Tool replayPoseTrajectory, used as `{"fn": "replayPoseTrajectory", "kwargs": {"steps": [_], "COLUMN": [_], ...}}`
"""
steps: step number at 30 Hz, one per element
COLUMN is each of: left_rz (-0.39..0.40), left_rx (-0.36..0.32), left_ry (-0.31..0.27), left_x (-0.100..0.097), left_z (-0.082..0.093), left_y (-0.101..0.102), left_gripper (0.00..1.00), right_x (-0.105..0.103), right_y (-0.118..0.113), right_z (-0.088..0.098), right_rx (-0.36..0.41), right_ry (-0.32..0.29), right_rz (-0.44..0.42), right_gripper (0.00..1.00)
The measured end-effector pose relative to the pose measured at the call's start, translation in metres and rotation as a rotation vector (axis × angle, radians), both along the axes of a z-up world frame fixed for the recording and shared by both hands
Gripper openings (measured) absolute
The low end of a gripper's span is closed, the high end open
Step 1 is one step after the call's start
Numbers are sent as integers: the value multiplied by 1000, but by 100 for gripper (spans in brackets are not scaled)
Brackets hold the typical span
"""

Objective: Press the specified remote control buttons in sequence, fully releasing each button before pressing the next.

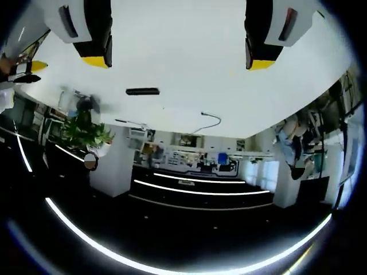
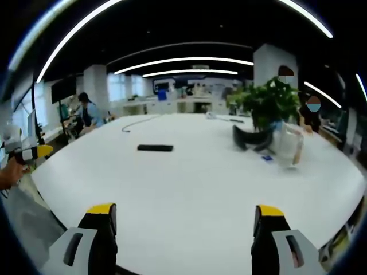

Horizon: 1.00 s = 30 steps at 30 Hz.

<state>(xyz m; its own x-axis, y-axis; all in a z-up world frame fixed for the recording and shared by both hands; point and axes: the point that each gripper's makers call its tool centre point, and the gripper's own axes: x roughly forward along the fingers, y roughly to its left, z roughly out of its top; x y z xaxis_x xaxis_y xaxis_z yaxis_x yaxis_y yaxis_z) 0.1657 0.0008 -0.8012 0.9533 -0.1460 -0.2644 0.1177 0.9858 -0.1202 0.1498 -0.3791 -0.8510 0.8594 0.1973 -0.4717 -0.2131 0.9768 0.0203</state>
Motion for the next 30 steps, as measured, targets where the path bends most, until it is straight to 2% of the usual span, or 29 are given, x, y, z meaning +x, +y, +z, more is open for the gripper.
{"fn": "replayPoseTrajectory", "kwargs": {"steps": [3, 4, 5, 7, 9, 11, 16, 21, 28, 30], "left_rz": [14, -3, 0, -6, -4, -23, -36, -29, -50, -56], "left_rx": [-27, 16, 77, 148, 117, 49, 86, 64, 90, 87], "left_ry": [0, 24, 32, 36, 46, 40, 49, 37, 66, 91], "left_x": [-12, -16, -18, -20, -19, -17, -17, -17, -18, -19], "left_z": [-7, -16, -20, -27, -28, -26, -29, -27, -35, -40], "left_y": [-4, -6, -4, -2, -2, -6, -7, -4, -5, -5], "left_gripper": [100, 100, 100, 100, 100, 100, 100, 100, 100, 100], "right_x": [-1, -1, -1, -2, -2, -2, -2, -2, -2, -2], "right_y": [0, 0, 0, 2, 3, 6, 3, 4, 6, 7], "right_z": [-2, -2, -2, -3, -2, -1, -3, -1, -1, 0], "right_rx": [-4, -3, 2, 9, 3, 0, -1, 9, 14, 17], "right_ry": [10, 13, 16, 20, 18, 10, 20, 15, 13, 10], "right_rz": [1, 0, 2, 10, 15, 25, 13, 12, 23, 27], "right_gripper": [97, 96, 96, 96, 96, 95, 96, 96, 96, 96]}}
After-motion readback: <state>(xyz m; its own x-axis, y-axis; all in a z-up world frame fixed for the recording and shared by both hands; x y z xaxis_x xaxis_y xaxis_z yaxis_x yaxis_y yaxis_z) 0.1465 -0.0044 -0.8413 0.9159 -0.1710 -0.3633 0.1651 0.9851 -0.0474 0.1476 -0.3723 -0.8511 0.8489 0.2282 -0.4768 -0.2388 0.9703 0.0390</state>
